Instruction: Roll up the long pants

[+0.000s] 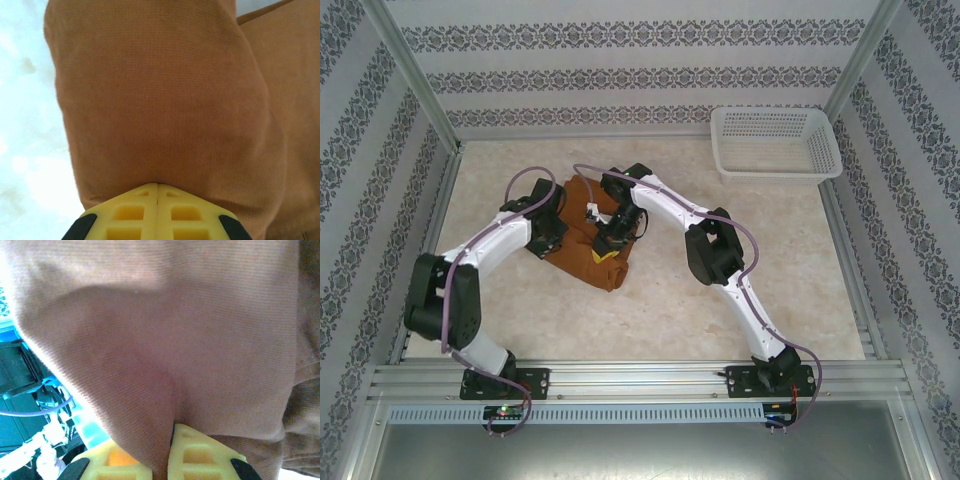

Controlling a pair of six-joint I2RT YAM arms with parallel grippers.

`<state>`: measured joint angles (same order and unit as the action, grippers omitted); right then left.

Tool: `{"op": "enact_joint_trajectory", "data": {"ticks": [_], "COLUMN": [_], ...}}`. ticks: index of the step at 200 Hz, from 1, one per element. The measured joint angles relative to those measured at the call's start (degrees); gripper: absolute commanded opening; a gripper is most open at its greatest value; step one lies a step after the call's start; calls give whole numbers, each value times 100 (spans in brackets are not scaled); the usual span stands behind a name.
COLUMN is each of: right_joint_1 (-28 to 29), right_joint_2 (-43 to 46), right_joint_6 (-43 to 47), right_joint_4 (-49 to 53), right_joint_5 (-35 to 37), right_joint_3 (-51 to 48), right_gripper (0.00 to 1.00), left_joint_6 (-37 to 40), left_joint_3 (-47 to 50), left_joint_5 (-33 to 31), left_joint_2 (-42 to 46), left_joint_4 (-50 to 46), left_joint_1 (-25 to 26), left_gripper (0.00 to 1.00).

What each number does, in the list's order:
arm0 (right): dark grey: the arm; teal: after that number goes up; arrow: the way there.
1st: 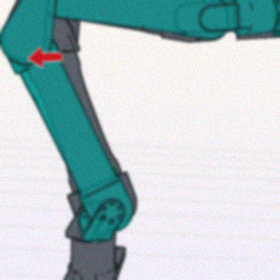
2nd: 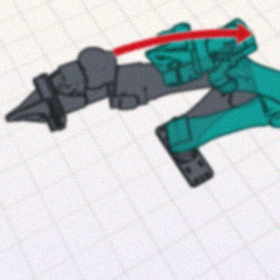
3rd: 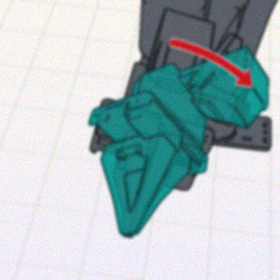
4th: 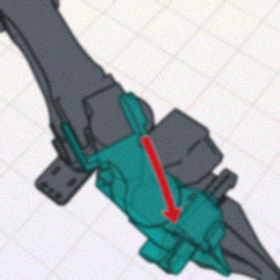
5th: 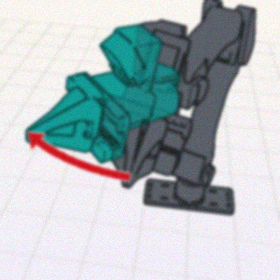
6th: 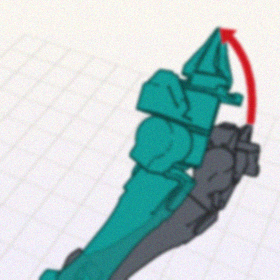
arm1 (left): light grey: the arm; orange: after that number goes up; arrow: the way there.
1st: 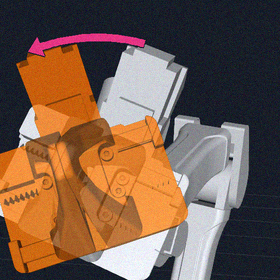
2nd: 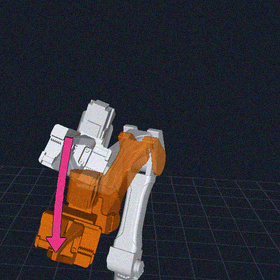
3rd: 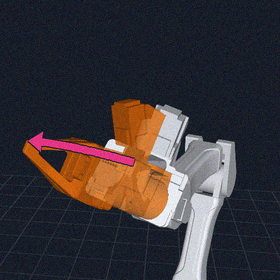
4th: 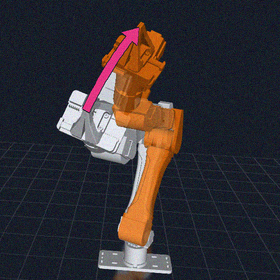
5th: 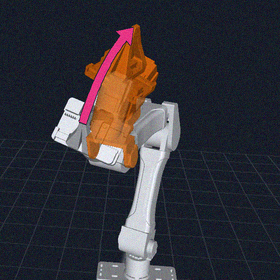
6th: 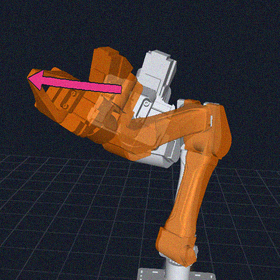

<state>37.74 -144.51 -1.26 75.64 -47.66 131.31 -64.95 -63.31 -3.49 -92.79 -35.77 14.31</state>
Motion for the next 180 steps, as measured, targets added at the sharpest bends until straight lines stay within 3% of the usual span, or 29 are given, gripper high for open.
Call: {"op": "enact_joint_trajectory", "data": {"ticks": [45, 65, 81, 99, 122, 149, 180], "right_joint_1": [-52, -74, -59, 35, 387, 1220, 2122], "right_joint_2": [28, 111, 262, 616, 1268, 2061, 2162], "right_joint_6": [-63, -151, -166, -205, -236, -247, -260], "right_joint_4": [-376, -599, -715, -909, -1154, -1331, -1469], "right_joint_5": [-7, 28, 378, 1141, 2643, 4540, 5936], "right_joint_3": [-153, -372, -595, -955, -1342, -1709, -1759], "right_gripper": [0, 47, 63, 68, 72, 73, 72], "left_joint_6": [4, 2, 2, 0, 0, 2, 92], "left_joint_3": [-828, -997, -1075, -1165, -1172, -1172, -1145], "left_joint_5": [-142, -144, -144, -144, -144, -149, -138], "left_joint_2": [-1058, -1366, -1521, -1631, -1641, -1650, -1657], "left_joint_4": [31, 66, 72, 90, 195, 310, 492], "left_joint_1": [0, 0, 0, 0, 0, -17, -52], "left_gripper": [0, 0, 0, 0, 0, 0, 0]}}
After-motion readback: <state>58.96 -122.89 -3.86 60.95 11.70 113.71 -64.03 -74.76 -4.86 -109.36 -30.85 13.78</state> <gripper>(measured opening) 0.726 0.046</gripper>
